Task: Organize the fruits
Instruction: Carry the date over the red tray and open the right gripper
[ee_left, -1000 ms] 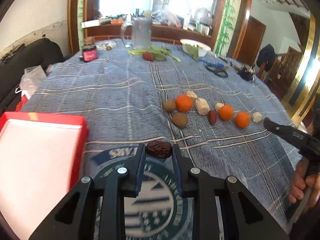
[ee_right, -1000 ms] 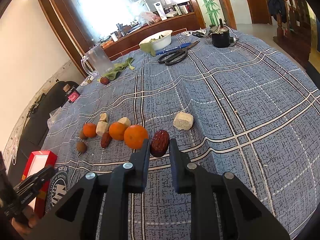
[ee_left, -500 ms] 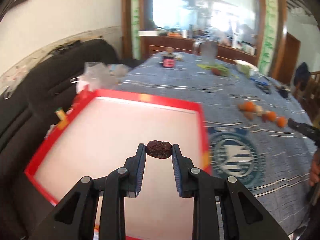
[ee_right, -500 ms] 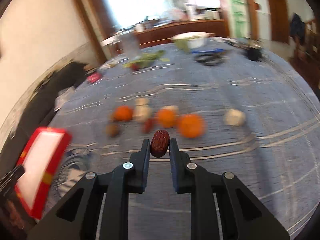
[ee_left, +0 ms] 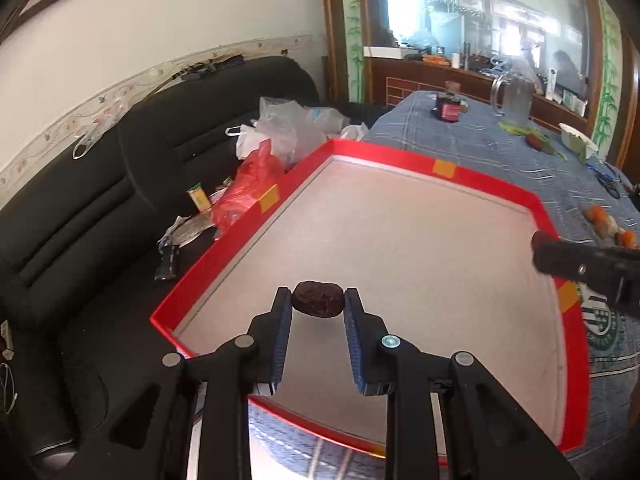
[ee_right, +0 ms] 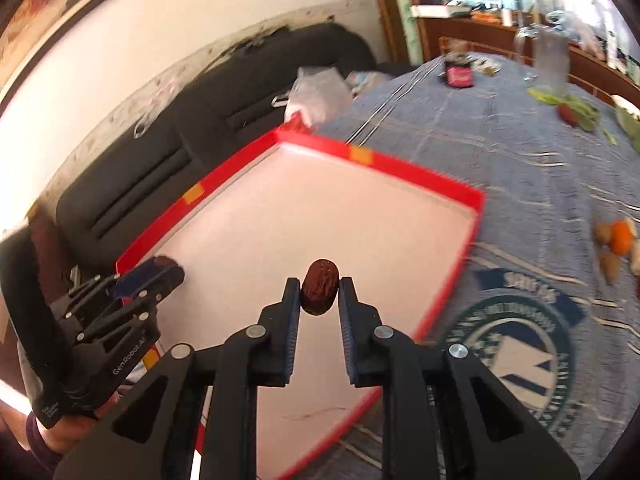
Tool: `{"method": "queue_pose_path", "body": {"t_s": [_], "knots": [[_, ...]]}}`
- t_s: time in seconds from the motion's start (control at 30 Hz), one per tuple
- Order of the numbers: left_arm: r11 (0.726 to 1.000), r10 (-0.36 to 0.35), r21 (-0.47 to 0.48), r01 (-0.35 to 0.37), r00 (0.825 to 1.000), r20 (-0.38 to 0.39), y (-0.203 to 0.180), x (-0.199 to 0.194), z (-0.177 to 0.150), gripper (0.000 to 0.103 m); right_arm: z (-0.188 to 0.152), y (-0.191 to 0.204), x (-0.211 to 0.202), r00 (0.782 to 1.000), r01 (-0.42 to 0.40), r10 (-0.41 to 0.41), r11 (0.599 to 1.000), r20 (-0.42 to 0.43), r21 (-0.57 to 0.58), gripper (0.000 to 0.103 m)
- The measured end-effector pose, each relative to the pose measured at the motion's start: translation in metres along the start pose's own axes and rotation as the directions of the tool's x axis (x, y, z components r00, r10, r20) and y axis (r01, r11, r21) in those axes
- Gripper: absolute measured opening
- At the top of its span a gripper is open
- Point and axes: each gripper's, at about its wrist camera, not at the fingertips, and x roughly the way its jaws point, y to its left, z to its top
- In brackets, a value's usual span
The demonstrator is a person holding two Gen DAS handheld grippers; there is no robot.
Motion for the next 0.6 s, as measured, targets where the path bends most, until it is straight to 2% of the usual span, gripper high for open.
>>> {"method": "queue_pose_path", "body": {"t_s": [0.2,0.27,0.33,0.37,0.43,0.5,0.6], "knots": [[0.999,0.036,0.021,-0.036,0.999,-0.005,0.004,0.003,-0.003,0.026,-0.007,0.02,0.035,0.994,0.008,-0.013,0.999,-0.106,-0.043,0.022],[0.999,0.025,0.023,-0.025,1.0,-0.007,0.004,0.004,-0.001,0.031,-0.006,0.026,0.034,0.993,0.014,-0.021,0.998,-0.118,-0.066,0.022],[0.999,0.019,0.026,-0.019,1.0,-0.005,0.004,0.003,-0.002,0.048,-0.005,0.029,0.034,0.99,0.009,-0.019,0.997,-0.143,-0.071,0.022],[0.999,0.018,0.027,-0.018,1.0,-0.001,0.003,0.002,-0.002,0.053,-0.004,0.028,0.033,0.988,0.005,-0.015,0.997,-0.151,-0.071,0.022],[0.999,0.028,0.017,-0.028,1.0,0.008,0.004,-0.002,-0.002,0.071,-0.004,0.026,0.024,0.991,-0.006,-0.003,0.998,-0.131,-0.065,0.022],[1.0,0.025,-0.002,-0.025,1.0,0.01,0.005,-0.004,-0.001,0.075,-0.003,0.019,0.012,0.996,-0.012,0.007,0.999,-0.088,-0.049,0.022],[1.0,0.012,-0.01,-0.012,1.0,0.009,0.002,-0.007,0.0,0.075,-0.002,0.001,-0.011,1.0,-0.01,0.01,1.0,-0.027,-0.008,0.023]]}}
